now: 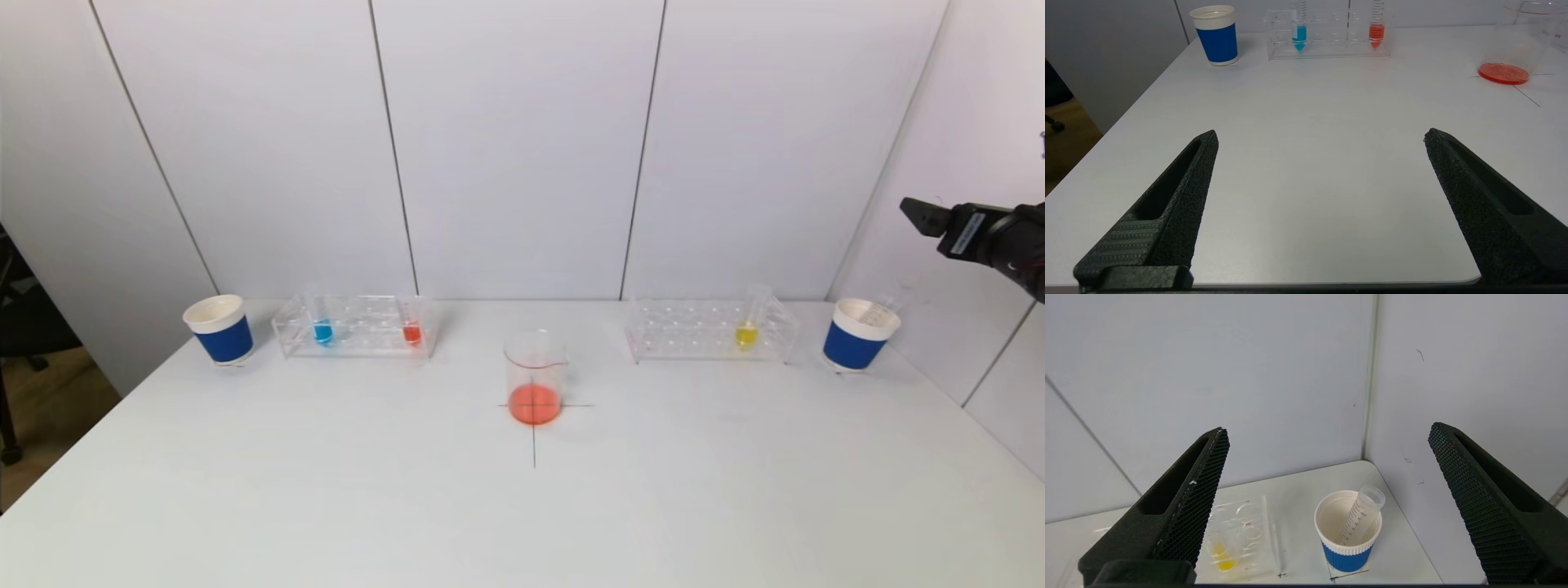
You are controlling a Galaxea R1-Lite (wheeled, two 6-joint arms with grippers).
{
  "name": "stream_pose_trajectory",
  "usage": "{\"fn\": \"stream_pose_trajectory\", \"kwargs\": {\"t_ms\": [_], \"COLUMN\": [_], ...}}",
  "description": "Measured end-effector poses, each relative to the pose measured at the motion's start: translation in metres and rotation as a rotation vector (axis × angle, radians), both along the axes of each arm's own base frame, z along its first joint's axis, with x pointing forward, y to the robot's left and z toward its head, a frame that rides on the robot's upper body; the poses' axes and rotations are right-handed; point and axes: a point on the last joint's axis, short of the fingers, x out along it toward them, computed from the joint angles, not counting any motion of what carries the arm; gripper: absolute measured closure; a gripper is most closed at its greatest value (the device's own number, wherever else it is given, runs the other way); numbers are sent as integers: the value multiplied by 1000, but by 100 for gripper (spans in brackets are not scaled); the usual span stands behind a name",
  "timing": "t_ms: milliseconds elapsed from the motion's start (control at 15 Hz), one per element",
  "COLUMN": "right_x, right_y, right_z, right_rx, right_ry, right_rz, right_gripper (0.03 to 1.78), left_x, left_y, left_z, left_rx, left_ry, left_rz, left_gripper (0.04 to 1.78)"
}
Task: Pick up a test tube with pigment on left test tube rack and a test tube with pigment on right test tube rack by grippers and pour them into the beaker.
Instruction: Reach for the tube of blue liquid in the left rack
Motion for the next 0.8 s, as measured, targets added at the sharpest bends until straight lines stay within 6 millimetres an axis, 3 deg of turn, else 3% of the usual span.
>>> {"fn": "stream_pose_trajectory", "kwargs": {"t_ms": [267, 800], "right_x": [-56, -142], "right_y": [24, 46], "right_z": [25, 45], "right_rx": [-11, -26], "right_ry": [-40, -115], "right_rz": [85, 173], "right_gripper": [4, 4], "left_x": [0, 0], "left_y": [0, 0], "left_z": [0, 0], "left_rx": [0, 0], "left_ry": [0, 0], "left_rz": [0, 0], "left_gripper": [6, 6]}}
